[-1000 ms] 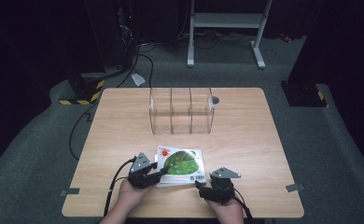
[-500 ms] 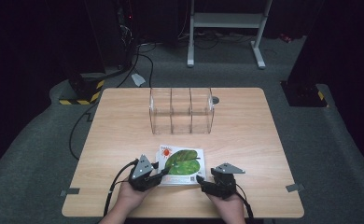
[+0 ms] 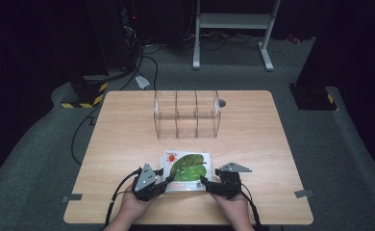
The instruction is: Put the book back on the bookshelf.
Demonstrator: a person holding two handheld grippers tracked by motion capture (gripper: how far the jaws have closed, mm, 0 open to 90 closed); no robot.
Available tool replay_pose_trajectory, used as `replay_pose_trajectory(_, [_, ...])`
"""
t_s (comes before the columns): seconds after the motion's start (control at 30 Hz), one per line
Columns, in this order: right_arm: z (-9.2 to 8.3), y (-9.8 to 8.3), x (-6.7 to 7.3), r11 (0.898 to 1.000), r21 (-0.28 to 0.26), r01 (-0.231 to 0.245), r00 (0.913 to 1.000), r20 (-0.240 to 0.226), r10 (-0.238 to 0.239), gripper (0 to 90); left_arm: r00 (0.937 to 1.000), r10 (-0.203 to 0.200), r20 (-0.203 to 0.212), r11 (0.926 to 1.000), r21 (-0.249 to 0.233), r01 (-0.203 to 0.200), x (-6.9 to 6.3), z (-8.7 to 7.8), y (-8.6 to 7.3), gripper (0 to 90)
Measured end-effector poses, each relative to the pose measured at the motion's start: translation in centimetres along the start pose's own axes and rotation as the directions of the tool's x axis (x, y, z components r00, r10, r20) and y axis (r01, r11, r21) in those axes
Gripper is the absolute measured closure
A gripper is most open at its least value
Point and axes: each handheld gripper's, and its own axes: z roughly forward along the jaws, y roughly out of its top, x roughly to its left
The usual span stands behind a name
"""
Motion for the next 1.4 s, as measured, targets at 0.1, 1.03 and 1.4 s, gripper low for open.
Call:
replay_pose_trajectory(0.1, [0.3, 0.3, -0.1, 1.000, -0.006, -0.023, 0.9995, -0.023, 0.023, 26.5, 1.0000, 0.000, -0.002, 1.0000, -0.004, 0.000, -0.1, 0.0, 0.0, 65.1])
replay_pose_trajectory(1.03, [2.4, 1.2, -1.3, 0.989, 0.056, -0.139, 0.9735, -0.175, 0.147, 17.5, 0.9983, 0.057, -0.014, 0.9981, -0.021, -0.058, -0.7, -0.4, 0.2, 65.3])
replay_pose_trajectory(1.4, [1.3, 0.8, -0.9, 0.995, -0.010, -0.098, 0.9889, -0.113, 0.097, 28.3, 0.9995, 0.029, -0.012, 0.9995, -0.014, -0.029, -0.5, -0.2, -0.1, 67.1])
